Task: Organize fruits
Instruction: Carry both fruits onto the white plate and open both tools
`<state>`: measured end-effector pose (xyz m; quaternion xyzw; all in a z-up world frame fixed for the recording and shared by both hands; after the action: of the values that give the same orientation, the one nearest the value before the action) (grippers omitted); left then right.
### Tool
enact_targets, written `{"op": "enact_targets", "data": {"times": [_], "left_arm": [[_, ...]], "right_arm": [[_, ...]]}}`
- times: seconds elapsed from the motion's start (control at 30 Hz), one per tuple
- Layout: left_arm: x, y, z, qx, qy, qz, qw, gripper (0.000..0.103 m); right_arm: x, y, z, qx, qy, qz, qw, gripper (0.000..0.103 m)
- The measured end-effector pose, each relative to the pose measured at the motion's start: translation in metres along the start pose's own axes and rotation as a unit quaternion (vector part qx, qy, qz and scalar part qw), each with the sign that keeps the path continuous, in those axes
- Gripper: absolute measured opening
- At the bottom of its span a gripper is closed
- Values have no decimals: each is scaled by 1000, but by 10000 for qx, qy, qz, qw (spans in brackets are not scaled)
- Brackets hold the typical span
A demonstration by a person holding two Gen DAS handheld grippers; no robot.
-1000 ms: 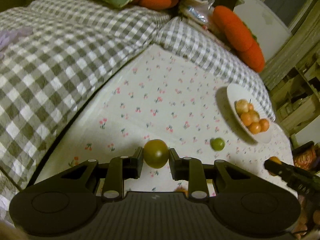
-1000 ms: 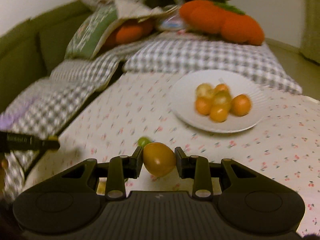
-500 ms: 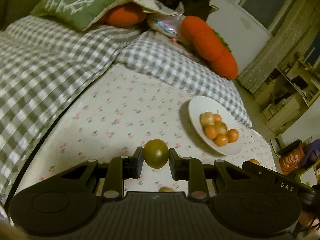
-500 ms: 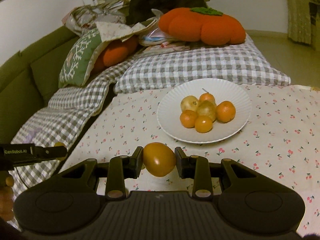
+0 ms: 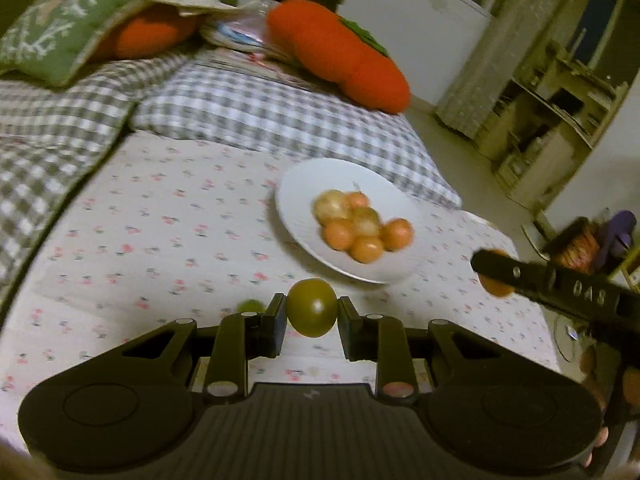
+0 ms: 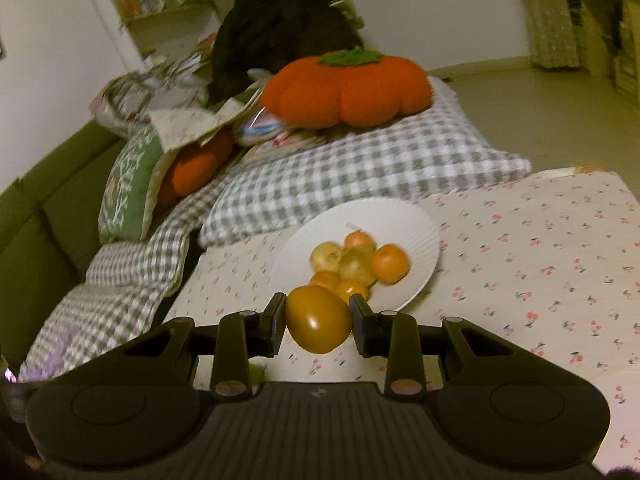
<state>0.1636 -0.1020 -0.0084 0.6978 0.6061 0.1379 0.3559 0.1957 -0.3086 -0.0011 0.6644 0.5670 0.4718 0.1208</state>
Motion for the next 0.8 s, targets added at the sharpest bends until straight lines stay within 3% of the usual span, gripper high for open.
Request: {"op": "enact_targets", "data": {"times": [0.2,0.37,0.63,0.8], "left_arm": [[-12,19,12,-193,190,296,9992,13],[-9,32,31,-45,207,119,9997,13],[-18,40,63,9,178,197,9996,13],[-8,46,89,57,260,117,9996,13]], "right_arm": [[-19,9,-7,-98,-97,214,9997,31],[-31,15,-6,-85,-207,233,9995,31],[-61,18,28,216,-469,444,9977,31],[-70,28,48,103,-803,184,9965,31]]}}
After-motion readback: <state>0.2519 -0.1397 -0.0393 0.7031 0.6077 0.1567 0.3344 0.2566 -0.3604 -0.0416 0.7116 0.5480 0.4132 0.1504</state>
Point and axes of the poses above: each gripper's, at about its wrist camera, not at the fingertips, and z roughly the way its jaws point, x to its left, y to its top, the point moved 8 cm from there along z, roughly the way its jaws point, and after that the axes turned 7 degrees about z, right-handed, at the moved point
